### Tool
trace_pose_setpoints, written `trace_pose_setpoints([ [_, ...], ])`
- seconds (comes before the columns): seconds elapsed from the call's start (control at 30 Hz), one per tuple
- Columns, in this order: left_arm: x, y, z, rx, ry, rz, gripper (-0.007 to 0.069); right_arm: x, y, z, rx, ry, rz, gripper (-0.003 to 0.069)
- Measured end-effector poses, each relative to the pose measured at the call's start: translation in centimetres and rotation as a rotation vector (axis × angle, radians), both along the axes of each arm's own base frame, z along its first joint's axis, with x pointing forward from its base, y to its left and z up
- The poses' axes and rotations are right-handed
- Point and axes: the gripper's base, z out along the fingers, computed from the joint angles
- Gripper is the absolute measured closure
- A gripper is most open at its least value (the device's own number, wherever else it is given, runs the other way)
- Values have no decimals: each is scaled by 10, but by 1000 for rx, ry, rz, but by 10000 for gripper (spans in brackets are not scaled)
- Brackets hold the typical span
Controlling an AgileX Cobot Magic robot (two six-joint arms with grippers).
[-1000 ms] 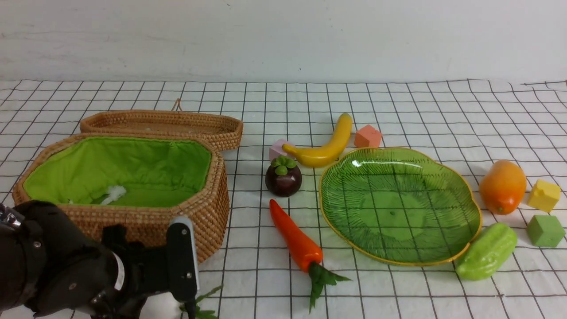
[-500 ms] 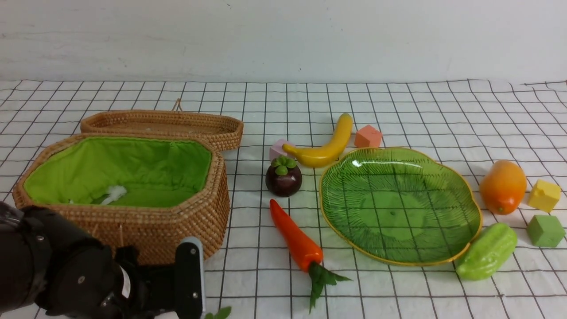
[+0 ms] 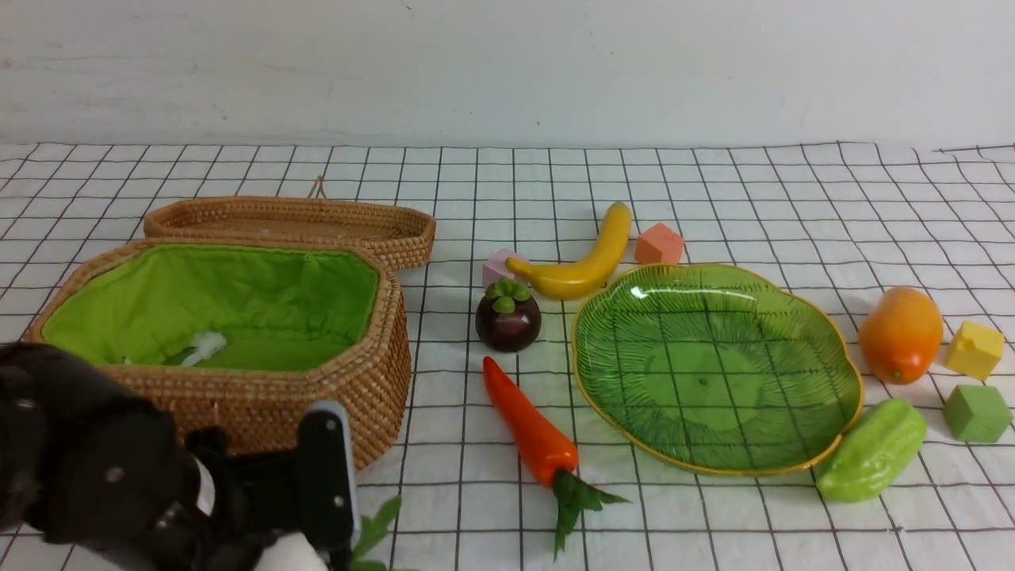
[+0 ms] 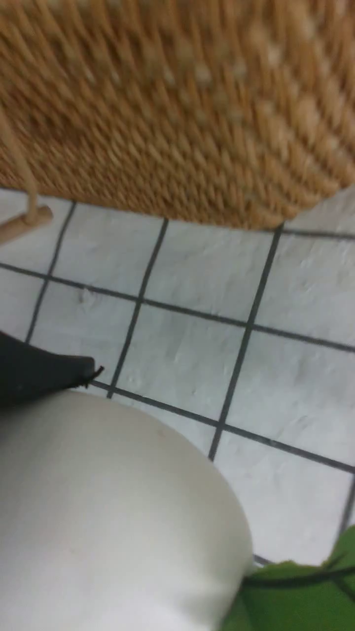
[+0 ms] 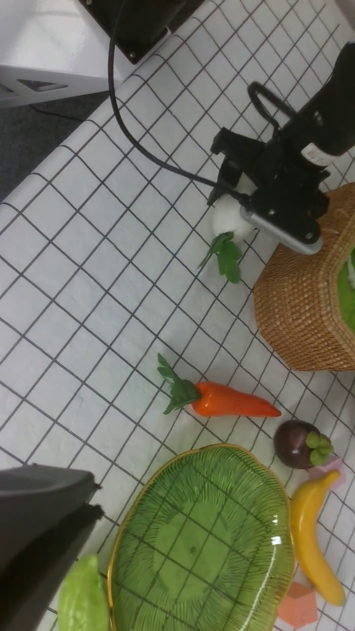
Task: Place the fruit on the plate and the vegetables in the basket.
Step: Take a daikon with your left arm and place it on the basket on the left.
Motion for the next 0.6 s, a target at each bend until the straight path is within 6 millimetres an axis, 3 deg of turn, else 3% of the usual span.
trace_pose_setpoints([
  [0.03, -1, 0, 2, -5, -10, -1, 106, 0, 0, 0, 1, -1, 0, 613],
  [0.13, -10, 9, 61, -82, -208, 45, 106, 2, 1, 4, 39, -35, -6, 612],
  [0.17, -11, 11, 65, -86, -229, 49, 106, 2, 2, 5, 44, -39, -7, 611],
  [0.2, -7, 16, 89, -71, -347, 78, 106, 4, 3, 9, 81, -71, -13, 610],
  [0.23, -7, 16, 89, -72, -348, 78, 106, 4, 3, 9, 86, -76, -14, 610],
  [0.3, 10, 20, 109, 22, -468, 97, 106, 6, 4, 15, 139, -123, -25, 609],
  [0.43, 48, 13, 94, 203, -478, 75, 106, 7, 5, 19, 178, -143, -25, 604],
  [0.5, 58, 10, 87, 247, -480, 65, 106, 6, 6, 19, 184, -137, -19, 603],
  [0.6, 82, 4, 65, 314, -487, 72, 106, 4, 7, 17, 180, -107, 1, 601],
])
